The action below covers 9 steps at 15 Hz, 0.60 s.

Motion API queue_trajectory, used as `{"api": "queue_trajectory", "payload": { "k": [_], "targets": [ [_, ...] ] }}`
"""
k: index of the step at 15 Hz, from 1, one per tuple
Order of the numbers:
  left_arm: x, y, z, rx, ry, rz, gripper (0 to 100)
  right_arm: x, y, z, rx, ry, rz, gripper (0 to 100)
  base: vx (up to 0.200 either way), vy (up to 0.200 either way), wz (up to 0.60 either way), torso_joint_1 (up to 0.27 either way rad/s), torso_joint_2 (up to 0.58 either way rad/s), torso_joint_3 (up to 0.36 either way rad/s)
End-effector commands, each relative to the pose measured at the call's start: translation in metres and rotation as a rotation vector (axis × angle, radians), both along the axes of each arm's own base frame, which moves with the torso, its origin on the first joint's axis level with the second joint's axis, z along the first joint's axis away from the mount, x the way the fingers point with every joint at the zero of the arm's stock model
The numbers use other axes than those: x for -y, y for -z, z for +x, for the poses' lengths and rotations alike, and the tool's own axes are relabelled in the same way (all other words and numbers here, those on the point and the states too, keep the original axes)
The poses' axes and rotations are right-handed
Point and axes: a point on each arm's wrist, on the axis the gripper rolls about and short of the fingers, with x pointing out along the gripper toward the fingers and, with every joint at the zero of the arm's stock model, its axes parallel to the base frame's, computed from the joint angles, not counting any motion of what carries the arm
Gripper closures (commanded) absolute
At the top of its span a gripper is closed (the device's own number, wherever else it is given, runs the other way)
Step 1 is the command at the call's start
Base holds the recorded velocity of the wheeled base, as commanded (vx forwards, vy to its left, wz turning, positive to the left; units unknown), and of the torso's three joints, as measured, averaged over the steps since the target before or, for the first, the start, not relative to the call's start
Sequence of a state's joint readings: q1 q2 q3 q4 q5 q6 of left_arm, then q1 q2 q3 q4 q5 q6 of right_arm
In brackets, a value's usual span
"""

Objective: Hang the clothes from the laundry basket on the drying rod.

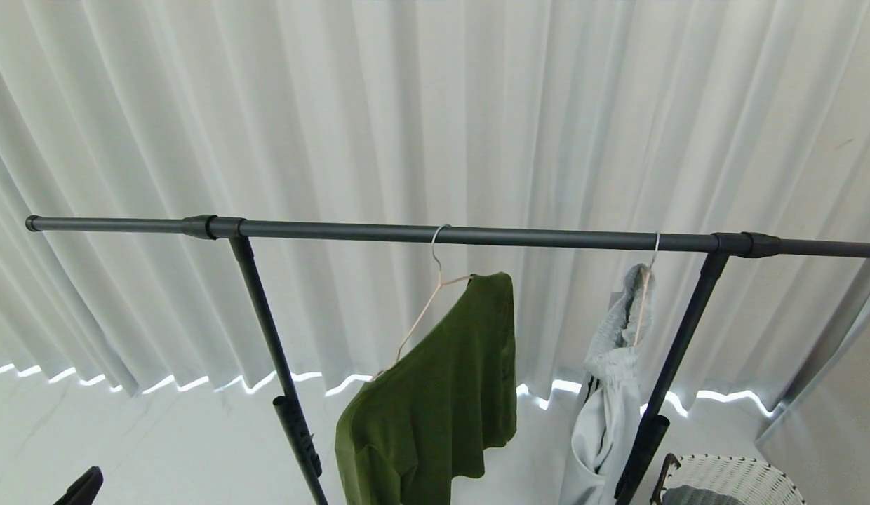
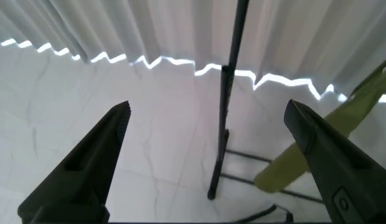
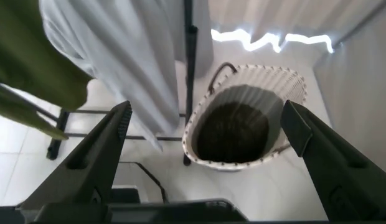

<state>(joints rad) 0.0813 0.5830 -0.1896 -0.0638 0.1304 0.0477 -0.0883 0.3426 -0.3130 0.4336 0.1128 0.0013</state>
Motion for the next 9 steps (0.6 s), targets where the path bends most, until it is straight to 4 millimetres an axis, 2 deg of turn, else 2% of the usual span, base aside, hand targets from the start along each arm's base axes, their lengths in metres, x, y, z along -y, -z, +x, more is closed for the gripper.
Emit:
{"api": "queue_trajectory", "payload": {
  "k": [1, 3, 5, 9],
  "targets": [
    [0.001, 0.001, -0.02, 0.115, -0.028, 0.013, 0, -0.003, 0.006, -0.016, 0.088, 0.041, -0.009, 0, 0.0, 0.0, 0.0, 0.0, 0.0, 0.0],
    [-0.002, 0.017, -0.026, 0.096, -0.169, 0.052, 0, -0.006, 0.013, -0.027, 0.129, 0.104, -0.019, 0, 0.0, 0.0, 0.0, 0.0, 0.0, 0.0],
    [-0.002, 0.027, -0.034, 0.13, -0.206, 0.062, 0, -0.008, 0.02, -0.032, 0.116, 0.129, -0.019, 0, 0.0, 0.0, 0.0, 0.0, 0.0, 0.0],
    [-0.002, 0.045, -0.044, 0.163, -0.244, 0.077, 0, -0.008, 0.027, -0.03, 0.093, 0.131, 0.009, 0, 0.0, 0.0, 0.0, 0.0, 0.0, 0.0]
  ]
}}
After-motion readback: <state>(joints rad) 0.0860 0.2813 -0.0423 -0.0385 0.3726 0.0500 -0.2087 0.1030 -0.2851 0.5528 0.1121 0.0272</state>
